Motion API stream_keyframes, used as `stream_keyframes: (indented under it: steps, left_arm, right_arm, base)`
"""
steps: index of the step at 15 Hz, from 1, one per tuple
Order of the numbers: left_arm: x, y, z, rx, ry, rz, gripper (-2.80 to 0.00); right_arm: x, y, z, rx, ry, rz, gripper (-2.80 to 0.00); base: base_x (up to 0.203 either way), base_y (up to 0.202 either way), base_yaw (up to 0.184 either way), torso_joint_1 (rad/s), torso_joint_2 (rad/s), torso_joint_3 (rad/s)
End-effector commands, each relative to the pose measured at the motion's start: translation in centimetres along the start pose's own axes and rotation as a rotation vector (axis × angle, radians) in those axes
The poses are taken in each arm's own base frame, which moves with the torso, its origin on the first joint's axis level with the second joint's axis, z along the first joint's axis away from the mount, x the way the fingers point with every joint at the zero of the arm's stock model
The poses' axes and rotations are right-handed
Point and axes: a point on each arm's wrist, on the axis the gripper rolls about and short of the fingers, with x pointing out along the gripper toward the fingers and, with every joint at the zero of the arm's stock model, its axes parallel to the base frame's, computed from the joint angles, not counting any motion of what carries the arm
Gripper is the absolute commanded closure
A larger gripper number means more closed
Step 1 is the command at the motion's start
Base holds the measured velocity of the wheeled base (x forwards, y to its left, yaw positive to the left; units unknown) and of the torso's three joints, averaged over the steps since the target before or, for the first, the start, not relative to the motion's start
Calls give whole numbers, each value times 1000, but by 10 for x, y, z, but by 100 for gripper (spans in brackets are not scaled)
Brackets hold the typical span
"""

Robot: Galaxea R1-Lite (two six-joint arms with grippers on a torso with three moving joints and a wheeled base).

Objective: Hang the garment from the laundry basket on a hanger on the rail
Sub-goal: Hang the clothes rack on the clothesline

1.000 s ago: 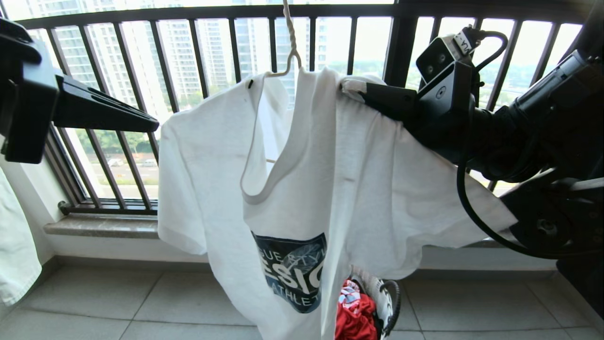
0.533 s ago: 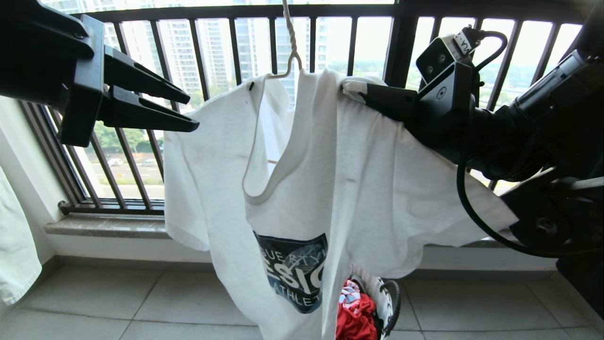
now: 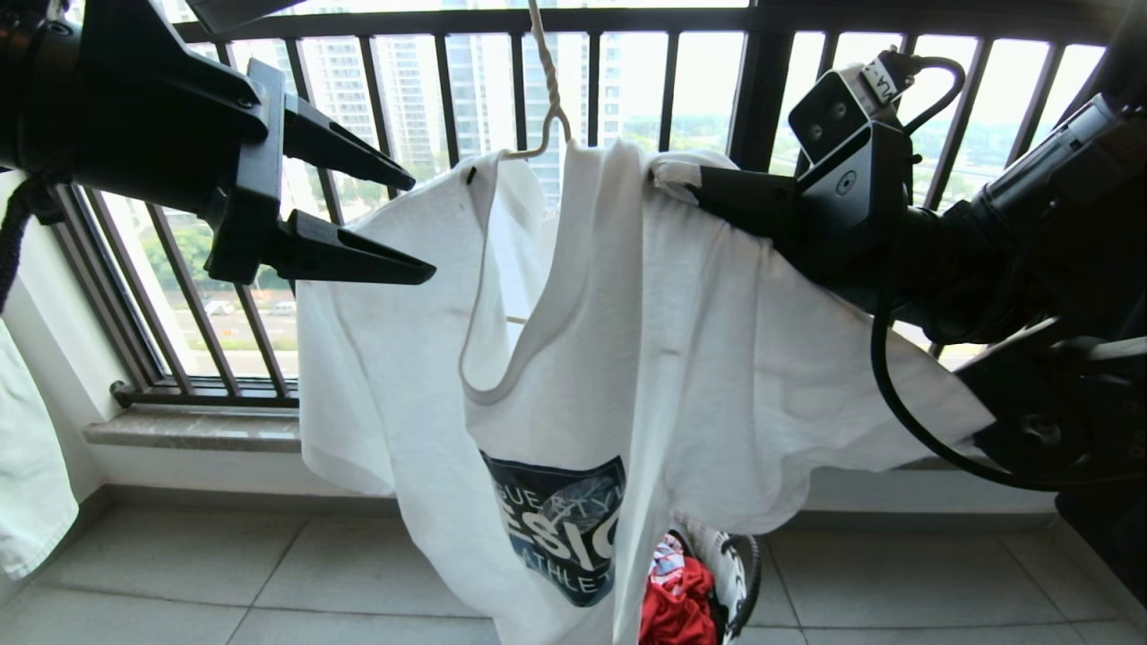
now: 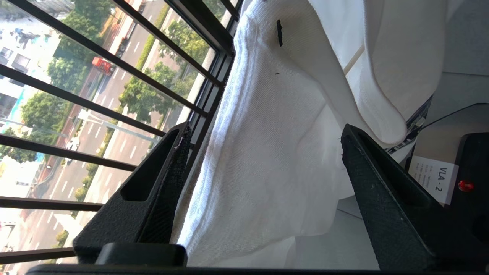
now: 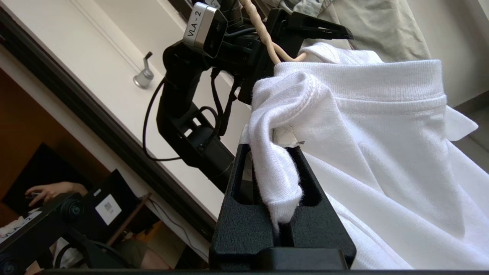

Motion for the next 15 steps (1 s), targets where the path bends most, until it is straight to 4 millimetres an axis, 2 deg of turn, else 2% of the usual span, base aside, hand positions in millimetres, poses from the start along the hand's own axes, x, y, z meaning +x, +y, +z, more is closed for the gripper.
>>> stream_keyframes:
  steps: [1, 6, 15]
  left_arm:
    - [10, 3, -4, -8, 13, -23, -280]
    - [11, 1, -4, -25, -42, -90, -280]
    - [43, -1, -5, -58, -41, -175, -280]
  right_arm:
    - [0, 4, 0, -5, 6, 10, 0]
    - [-1, 4, -1, -4, 46, 23, 0]
    - [-2, 12, 0, -17, 58, 37, 0]
  base:
    - [0, 0, 0, 0, 0, 0]
    - [0, 0, 0, 0, 0, 0]
    - [0, 0, 0, 0, 0, 0]
